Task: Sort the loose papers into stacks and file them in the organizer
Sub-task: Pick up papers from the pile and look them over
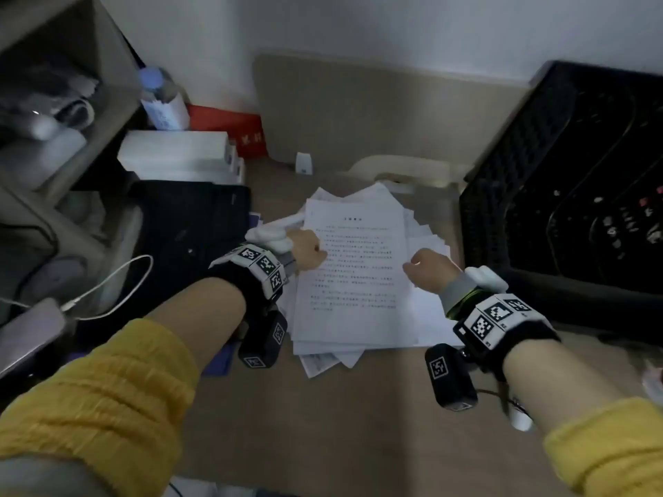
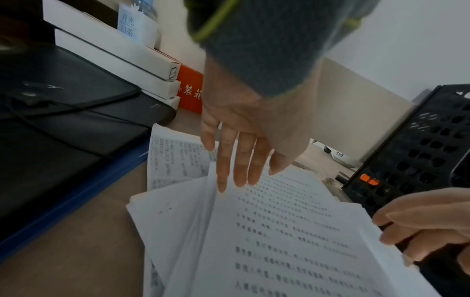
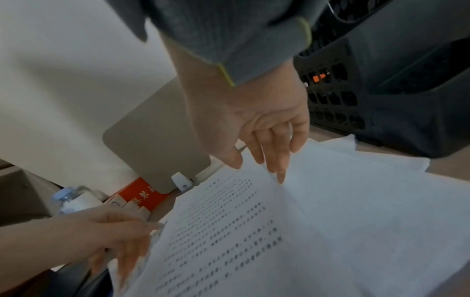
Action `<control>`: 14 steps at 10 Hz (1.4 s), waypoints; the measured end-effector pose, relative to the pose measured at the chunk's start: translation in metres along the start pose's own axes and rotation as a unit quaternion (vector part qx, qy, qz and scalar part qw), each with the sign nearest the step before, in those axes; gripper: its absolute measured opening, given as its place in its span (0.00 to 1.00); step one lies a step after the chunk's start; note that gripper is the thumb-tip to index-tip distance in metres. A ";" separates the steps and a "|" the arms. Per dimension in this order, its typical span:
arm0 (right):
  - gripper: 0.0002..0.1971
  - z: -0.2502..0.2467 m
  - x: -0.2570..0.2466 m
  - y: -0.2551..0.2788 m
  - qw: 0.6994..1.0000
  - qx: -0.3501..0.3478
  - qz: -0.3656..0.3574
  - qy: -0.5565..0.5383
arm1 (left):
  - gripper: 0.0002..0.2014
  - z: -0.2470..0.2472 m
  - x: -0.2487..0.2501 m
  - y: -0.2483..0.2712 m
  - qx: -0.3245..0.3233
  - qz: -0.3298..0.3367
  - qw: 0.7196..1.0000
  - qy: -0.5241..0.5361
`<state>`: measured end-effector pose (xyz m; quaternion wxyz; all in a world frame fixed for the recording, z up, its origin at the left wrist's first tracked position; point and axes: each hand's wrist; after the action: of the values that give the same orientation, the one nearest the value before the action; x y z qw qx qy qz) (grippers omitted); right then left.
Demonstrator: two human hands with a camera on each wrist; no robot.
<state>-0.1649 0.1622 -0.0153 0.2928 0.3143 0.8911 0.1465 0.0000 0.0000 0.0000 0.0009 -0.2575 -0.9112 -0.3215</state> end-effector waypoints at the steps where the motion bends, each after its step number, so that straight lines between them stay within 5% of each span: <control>1: 0.20 0.014 0.017 -0.024 1.000 0.024 -0.010 0.000 | 0.24 0.011 -0.009 -0.019 0.034 -0.047 0.998 -0.008; 6: 0.26 0.038 0.027 -0.035 0.996 0.028 -0.050 0.074 | 0.32 0.063 -0.021 -0.037 0.106 -0.068 0.992 -0.014; 9: 0.12 0.065 0.016 0.024 0.968 0.208 -0.134 -0.039 | 0.29 0.110 -0.042 0.026 0.123 -0.081 0.986 0.080; 11: 0.11 0.082 0.005 0.078 0.913 0.364 -0.177 -0.056 | 0.34 0.130 -0.060 0.069 0.127 -0.069 0.984 0.101; 13: 0.13 0.085 0.008 0.102 0.873 0.410 -0.229 -0.133 | 0.37 0.131 -0.073 0.064 0.132 -0.003 0.971 0.201; 14: 0.11 0.082 0.010 0.104 0.852 0.428 -0.257 -0.158 | 0.29 0.127 -0.068 0.068 0.186 0.021 0.960 0.208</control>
<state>-0.0709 0.2539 -0.0378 0.2933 0.1867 0.8567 -0.3811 0.1117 0.0873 -0.0728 0.2446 -0.1992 -0.9292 -0.1927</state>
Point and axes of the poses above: each hand's wrist, its own y-axis away from the middle knuckle, its own z-axis out of the palm, x = y × z, and after that the axes turned 15 degrees about -z, right-handed
